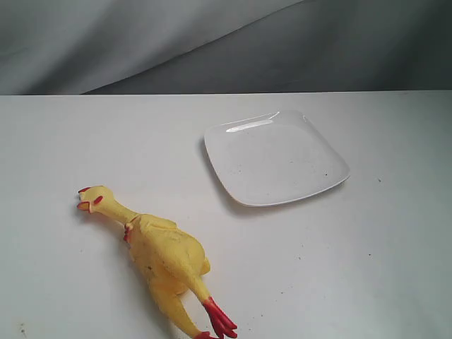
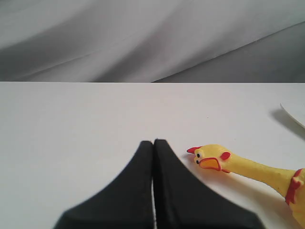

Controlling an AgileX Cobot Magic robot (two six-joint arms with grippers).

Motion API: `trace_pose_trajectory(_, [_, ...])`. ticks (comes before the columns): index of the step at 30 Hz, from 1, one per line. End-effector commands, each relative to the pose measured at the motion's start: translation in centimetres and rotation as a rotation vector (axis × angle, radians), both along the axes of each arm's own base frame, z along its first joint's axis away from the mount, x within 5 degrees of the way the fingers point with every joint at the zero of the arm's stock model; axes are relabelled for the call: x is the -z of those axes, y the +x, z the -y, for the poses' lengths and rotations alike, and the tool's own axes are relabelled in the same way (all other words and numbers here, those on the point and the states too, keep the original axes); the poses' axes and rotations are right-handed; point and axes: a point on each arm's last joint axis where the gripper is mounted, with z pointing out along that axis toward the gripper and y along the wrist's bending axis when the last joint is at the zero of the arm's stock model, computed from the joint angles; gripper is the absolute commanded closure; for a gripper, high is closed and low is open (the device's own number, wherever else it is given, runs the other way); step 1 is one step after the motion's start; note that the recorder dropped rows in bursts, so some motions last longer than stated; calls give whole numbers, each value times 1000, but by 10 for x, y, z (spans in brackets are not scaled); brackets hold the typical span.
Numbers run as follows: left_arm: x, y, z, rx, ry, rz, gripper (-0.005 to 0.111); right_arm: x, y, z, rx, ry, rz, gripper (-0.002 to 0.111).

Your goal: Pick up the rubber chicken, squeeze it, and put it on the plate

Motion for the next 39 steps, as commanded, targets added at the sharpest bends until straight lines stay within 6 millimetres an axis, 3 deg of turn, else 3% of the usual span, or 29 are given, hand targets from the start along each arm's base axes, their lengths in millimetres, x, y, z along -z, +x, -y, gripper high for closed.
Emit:
trace_pose_trajectory(1, [0, 0, 0, -2, -5, 9, 107, 0, 0, 0, 7, 2, 4, 108])
trace_pose_trajectory(7, [0, 0, 0, -2, -5, 9, 107, -8, 2, 1, 4, -29, 98, 108])
trace_pose_trajectory(17, [0, 0, 0, -2, -2, 8, 107, -55, -3, 0, 1, -25, 628, 108])
trace_pose_trajectory(23, [0, 0, 0, -2, -2, 8, 107, -62, -6, 0, 0, -22, 705, 108])
trace_pose_trajectory(25, [0, 0, 0, -2, -2, 8, 107, -66, -8, -1, -5, 16, 752, 108])
trace_pose_trajectory(27, [0, 0, 0, -2, -4, 9, 107, -72, -12, 0, -28, 202, 841, 108])
trace_pose_trajectory(29, [0, 0, 0, -2, -4, 9, 107, -73, -12, -1, -80, 453, 846, 108])
trace_pose_trajectory(30, [0, 0, 0, -2, -4, 9, 107, -73, -12, -2, -99, 490, 841, 108])
trace_pose_trajectory(33, [0, 0, 0, -2, -4, 9, 107, -75, -12, -10, -173, 398, 788, 108])
trace_pose_trajectory(39, [0, 0, 0, -2, -4, 9, 107, -115, -4, -23, -286, 360, 574, 108])
